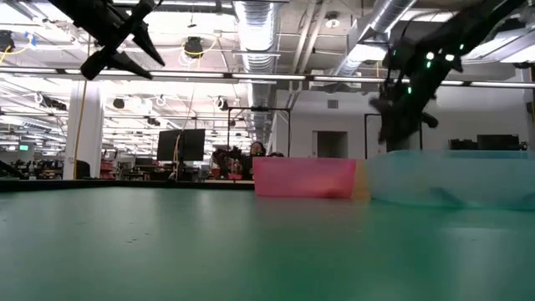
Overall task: Sort silverware by color (type)
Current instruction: Return to Home Position
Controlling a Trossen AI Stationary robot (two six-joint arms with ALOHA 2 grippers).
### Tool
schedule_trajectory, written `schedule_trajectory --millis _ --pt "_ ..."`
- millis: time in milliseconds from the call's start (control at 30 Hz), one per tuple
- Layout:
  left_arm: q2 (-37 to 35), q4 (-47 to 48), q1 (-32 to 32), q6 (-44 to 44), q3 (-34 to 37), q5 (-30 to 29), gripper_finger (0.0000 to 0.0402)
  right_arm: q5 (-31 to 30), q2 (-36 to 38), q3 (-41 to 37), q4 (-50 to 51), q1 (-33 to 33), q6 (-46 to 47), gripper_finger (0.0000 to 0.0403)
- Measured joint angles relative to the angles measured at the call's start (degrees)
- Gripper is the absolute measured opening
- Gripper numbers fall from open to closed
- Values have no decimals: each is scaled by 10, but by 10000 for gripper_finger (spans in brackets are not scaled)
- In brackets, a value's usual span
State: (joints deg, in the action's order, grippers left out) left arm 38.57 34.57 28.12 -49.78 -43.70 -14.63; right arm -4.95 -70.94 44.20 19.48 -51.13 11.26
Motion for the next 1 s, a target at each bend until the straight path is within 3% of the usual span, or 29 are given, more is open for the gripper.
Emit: schedule_trajectory --millis 200,333,600,700,767,1000 --pt "0 -58 0 0 0 10 165 164 85 42 2 1 -23 162" --pt "0 -108 0 -3 0 49 165 250 146 74 1 13 -7 162" --pt "-8 -247 -2 -27 0 139 165 271 279 124 35 48 4 162" --pt "-16 -302 -24 30 -1 151 165 268 326 125 37 55 23 162" --pt "-23 -315 -45 63 -1 125 165 261 354 125 35 59 25 162" --pt "-75 -281 -133 155 -1 -92 165 242 459 113 28 61 61 162"
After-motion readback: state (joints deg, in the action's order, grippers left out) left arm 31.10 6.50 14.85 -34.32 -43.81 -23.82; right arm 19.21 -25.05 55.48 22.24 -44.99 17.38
